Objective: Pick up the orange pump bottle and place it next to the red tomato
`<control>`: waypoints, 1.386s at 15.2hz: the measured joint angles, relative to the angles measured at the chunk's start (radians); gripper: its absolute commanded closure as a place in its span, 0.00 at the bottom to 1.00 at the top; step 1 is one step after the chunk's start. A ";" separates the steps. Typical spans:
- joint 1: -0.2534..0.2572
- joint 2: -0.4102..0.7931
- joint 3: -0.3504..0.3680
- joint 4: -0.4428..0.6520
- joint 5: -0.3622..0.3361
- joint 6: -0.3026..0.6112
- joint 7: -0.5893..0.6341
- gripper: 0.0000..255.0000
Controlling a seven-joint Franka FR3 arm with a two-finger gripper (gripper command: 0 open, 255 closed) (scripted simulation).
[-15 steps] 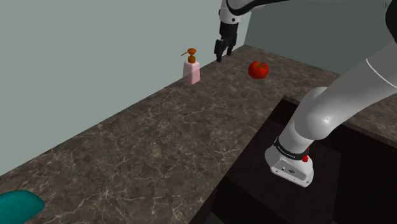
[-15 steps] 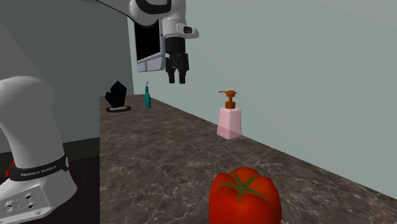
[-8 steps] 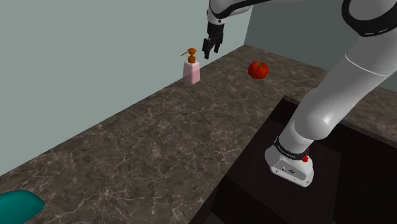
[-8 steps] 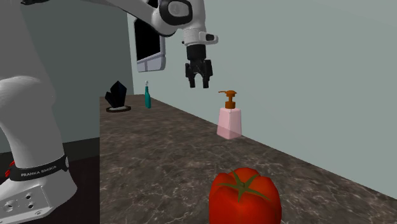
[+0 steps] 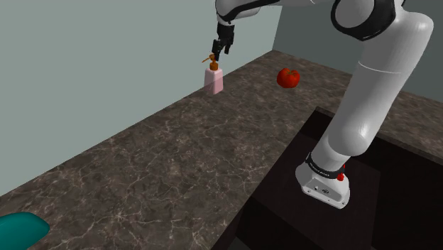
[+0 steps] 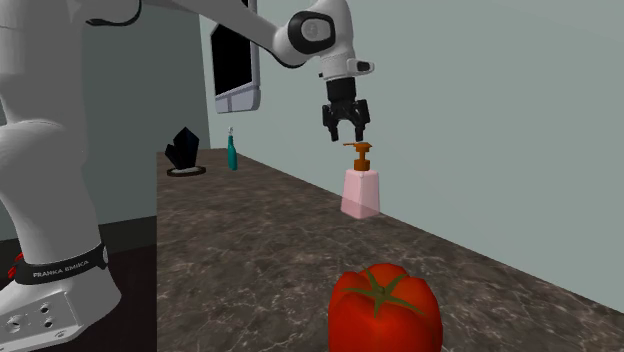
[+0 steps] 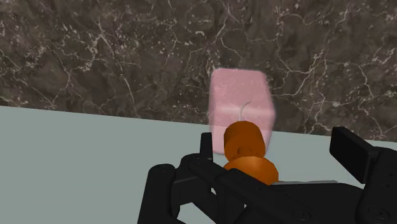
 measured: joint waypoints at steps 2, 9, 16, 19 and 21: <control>-0.009 0.066 0.000 0.079 0.017 0.004 -0.024 0.00; -0.015 0.132 0.003 0.082 0.032 0.073 -0.038 0.00; -0.017 0.144 0.003 0.077 0.036 0.091 -0.041 0.00; -0.017 0.144 0.003 0.078 0.036 0.091 -0.041 1.00; -0.017 0.144 0.003 0.077 0.036 0.091 -0.041 1.00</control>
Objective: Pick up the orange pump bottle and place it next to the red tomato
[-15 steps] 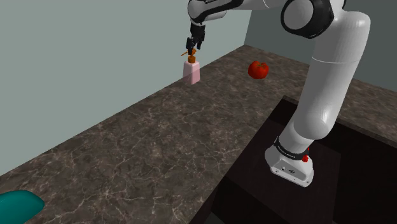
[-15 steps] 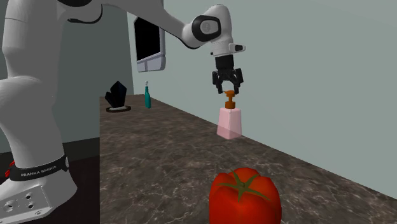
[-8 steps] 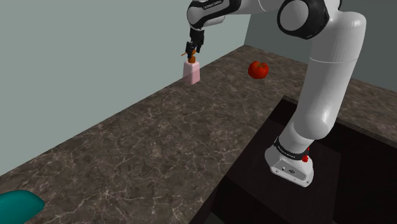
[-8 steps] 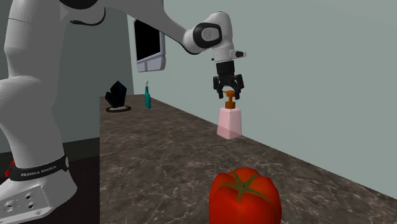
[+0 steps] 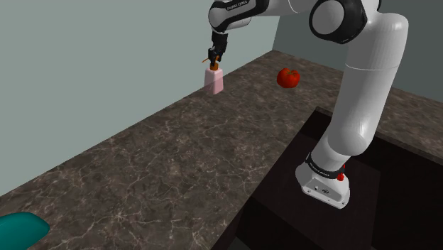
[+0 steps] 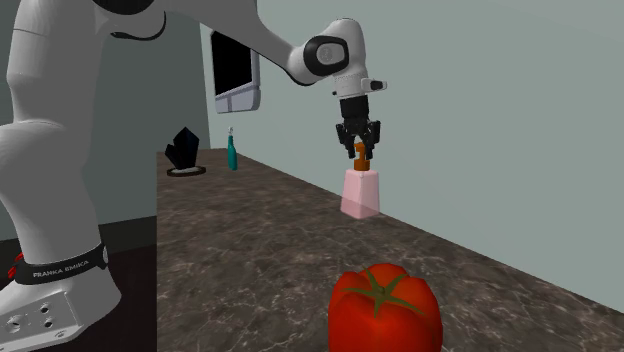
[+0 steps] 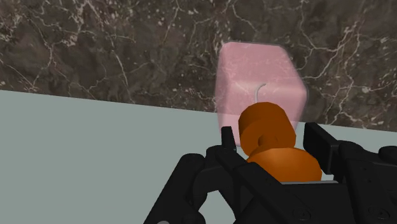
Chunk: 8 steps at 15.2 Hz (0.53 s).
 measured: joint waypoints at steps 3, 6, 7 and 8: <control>0.000 0.000 0.000 0.000 0.000 0.000 0.000 1.00; 0.000 0.000 0.000 0.000 0.000 0.000 0.000 1.00; 0.001 -0.003 0.000 0.002 -0.001 -0.006 0.001 1.00; 0.000 -0.004 0.000 0.011 -0.001 -0.015 0.001 1.00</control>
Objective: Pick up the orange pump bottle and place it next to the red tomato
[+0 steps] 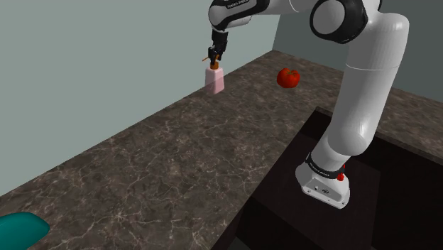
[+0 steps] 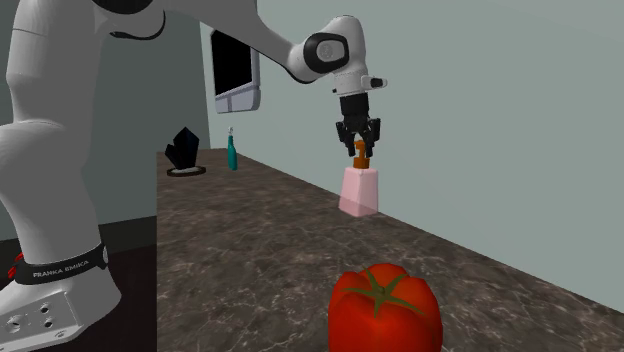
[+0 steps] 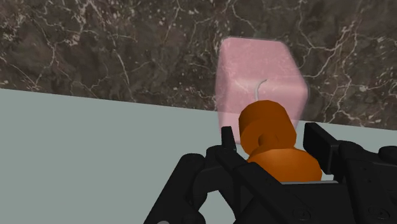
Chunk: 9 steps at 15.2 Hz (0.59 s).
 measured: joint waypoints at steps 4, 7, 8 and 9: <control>0.000 -0.008 -0.001 0.040 -0.002 -0.047 0.002 1.00; -0.001 -0.010 -0.002 0.076 -0.003 -0.085 0.002 1.00; -0.001 -0.012 -0.002 0.088 -0.004 -0.100 0.002 1.00; -0.001 -0.016 -0.002 0.096 -0.004 -0.112 0.002 1.00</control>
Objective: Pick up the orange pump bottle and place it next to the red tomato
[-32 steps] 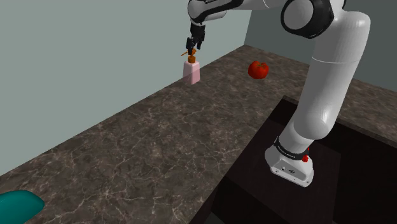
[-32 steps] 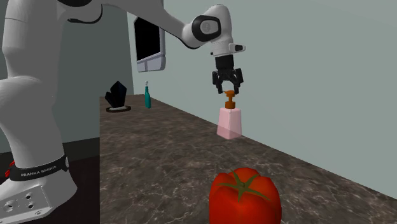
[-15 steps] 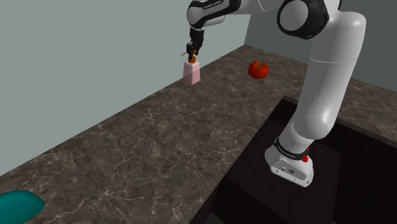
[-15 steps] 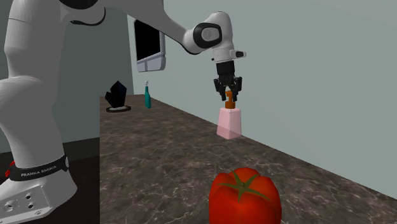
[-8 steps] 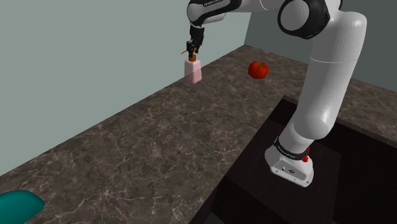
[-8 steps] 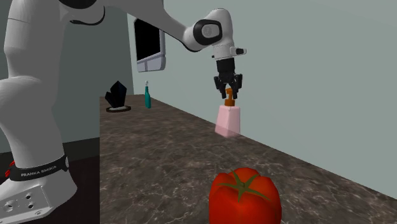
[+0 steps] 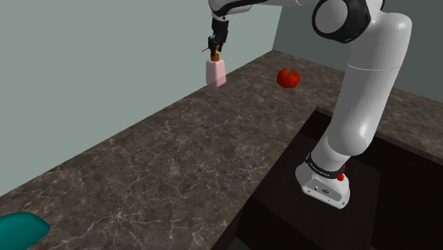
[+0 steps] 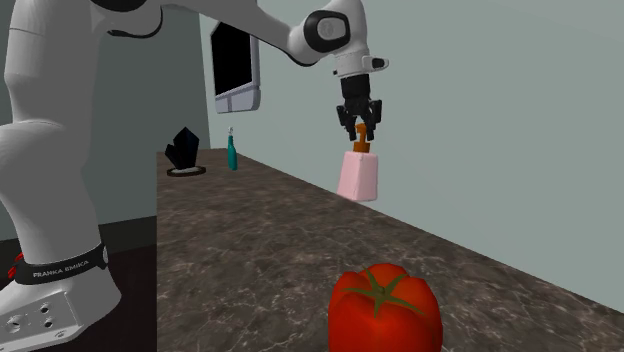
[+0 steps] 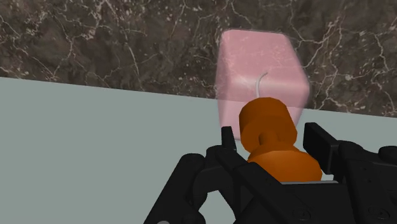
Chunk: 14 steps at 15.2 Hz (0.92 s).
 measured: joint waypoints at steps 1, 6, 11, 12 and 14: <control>0.000 -0.003 0.000 0.008 -0.001 -0.011 0.001 1.00; 0.000 -0.006 -0.001 0.070 -0.002 -0.076 0.002 1.00; -0.002 -0.008 -0.002 0.136 -0.003 -0.143 0.003 1.00; -0.003 -0.003 -0.002 0.156 -0.002 -0.158 0.002 1.00; -0.003 0.004 -0.001 0.192 -0.001 -0.188 0.005 1.00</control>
